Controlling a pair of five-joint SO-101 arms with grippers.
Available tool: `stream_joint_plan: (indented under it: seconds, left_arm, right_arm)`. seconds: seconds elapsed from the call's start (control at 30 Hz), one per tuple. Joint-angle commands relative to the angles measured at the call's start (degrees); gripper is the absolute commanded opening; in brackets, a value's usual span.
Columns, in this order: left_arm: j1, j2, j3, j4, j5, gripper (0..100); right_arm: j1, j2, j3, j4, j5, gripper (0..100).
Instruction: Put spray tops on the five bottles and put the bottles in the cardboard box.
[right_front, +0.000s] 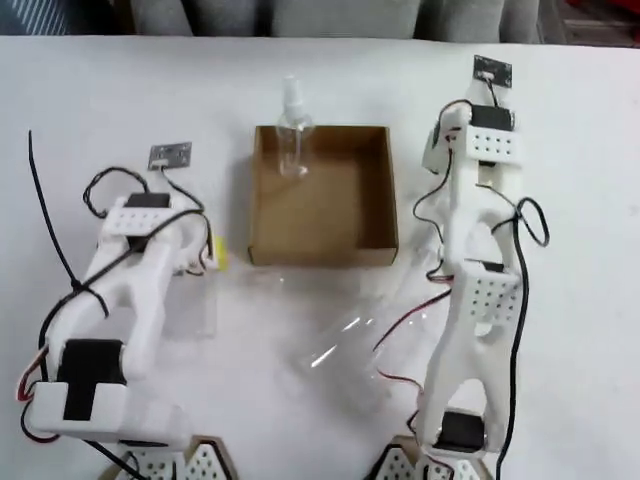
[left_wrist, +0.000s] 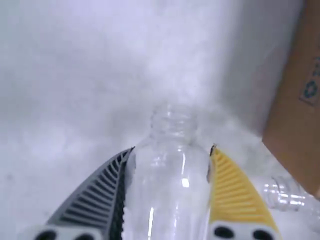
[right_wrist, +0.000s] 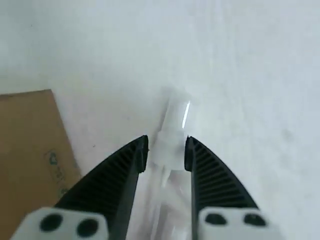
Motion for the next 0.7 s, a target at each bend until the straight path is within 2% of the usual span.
stream_joint_plan:
  seconds: [0.0, 0.17, 0.67]
  left_arm:
    - [-0.13, -3.03, -0.44, -1.23, -0.53, 2]
    - [-0.13, -2.95, -0.44, -1.23, -0.53, 2]
    - [-0.13, -2.95, -0.35, -1.32, -0.53, 2]
  right_arm:
    - [0.31, 1.71, -10.2, 3.91, -0.18, 9.9]
    - [0.66, 4.88, -19.25, 9.45, -0.18, 14.9]
    - [0.75, 12.26, -20.22, 5.32, -0.09, 15.5]
